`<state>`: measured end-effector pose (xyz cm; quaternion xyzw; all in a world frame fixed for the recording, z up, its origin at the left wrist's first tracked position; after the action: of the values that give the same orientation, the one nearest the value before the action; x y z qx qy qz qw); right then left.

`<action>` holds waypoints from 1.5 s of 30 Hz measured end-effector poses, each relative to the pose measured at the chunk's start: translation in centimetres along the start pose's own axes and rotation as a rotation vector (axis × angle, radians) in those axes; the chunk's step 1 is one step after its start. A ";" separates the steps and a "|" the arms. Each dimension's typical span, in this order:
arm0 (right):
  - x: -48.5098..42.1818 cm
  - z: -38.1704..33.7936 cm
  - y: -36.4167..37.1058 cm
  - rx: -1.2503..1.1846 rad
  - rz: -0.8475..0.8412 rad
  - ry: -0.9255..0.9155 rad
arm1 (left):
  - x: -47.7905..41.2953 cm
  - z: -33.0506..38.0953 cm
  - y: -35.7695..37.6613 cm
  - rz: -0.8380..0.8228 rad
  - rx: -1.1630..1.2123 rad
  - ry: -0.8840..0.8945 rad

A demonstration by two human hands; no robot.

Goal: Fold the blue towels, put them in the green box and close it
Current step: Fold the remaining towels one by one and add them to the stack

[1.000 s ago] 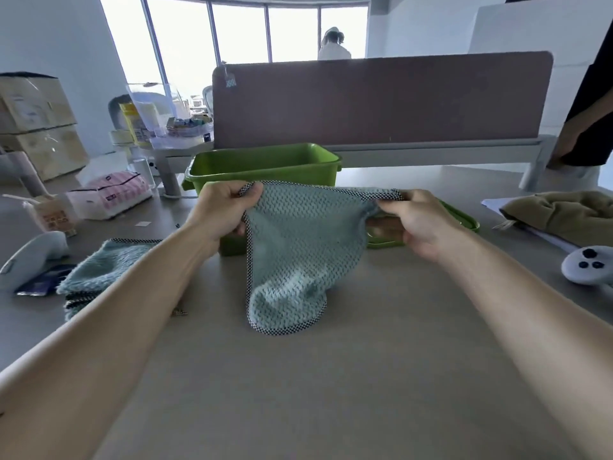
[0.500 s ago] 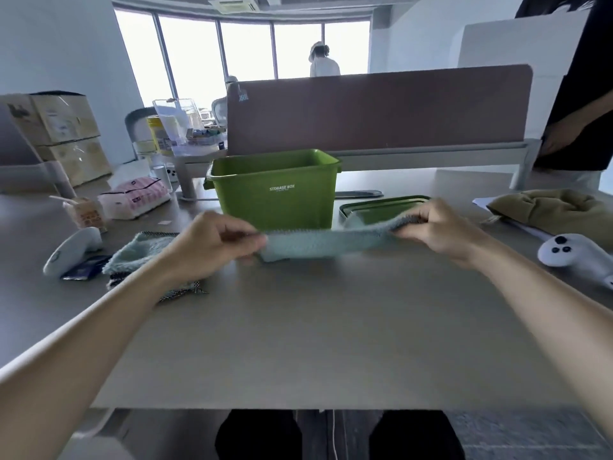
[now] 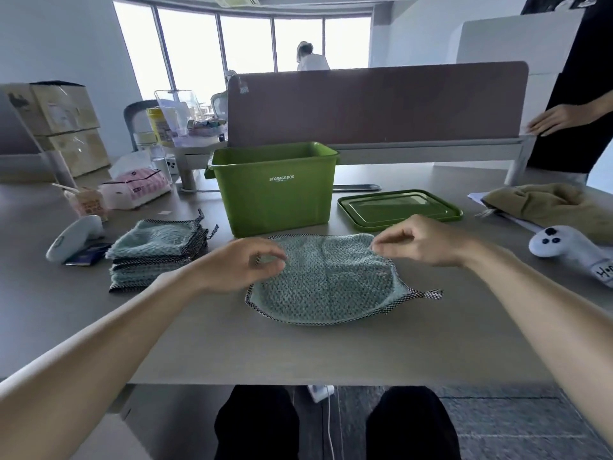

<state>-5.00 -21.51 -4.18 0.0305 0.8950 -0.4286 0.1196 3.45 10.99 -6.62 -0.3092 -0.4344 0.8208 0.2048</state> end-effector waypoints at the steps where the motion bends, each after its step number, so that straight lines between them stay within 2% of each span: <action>1: -0.3 0.1 0.6 0.049 -0.006 -0.008 | -0.3 -0.6 0.7 -0.035 -0.057 -0.004; 5: -1.2 1.9 2.6 0.311 -0.089 -0.065 | -0.8 -2.4 2.4 -0.156 -0.160 -0.025; 15: 0.4 5.2 1.5 0.005 -0.052 -0.137 | 1.5 -3.2 0.7 0.095 0.111 0.066; 21: 2.4 4.2 0.4 0.023 -0.230 -0.163 | 3.1 -2.3 -0.8 -0.136 0.153 0.094; 25: 3.2 3.3 0.8 0.063 -0.293 -0.151 | 3.5 -1.6 -0.4 -0.147 0.169 0.091; 31: 2.8 3.0 2.0 -0.048 -0.134 -0.165 | 2.5 -0.3 0.0 0.055 0.143 -0.020; 38: 0.4 1.8 1.8 -0.224 0.188 -0.057 | -0.2 -1.3 -0.5 0.274 0.373 -0.223; 42: -2.0 1.5 1.9 -0.172 0.267 0.041 | -2.5 -1.7 0.1 0.387 0.435 -0.313; 45: -3.8 2.4 2.5 -0.101 0.318 0.091 | -4.2 -2.3 0.7 0.398 0.439 -0.404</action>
<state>-0.46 -21.63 -6.59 0.1852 0.9038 -0.3569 0.1466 8.02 9.39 -6.78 -0.1677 -0.2106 0.9630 0.0125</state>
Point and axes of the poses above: each hand's wrist, its own x-axis away from the middle knuckle, its own y-axis out of the palm, z = x × y, the point moved 1 cm from there along -x, towards the middle knuckle, and after that the axes turned 14 degrees about z, right-handed, at the moved point
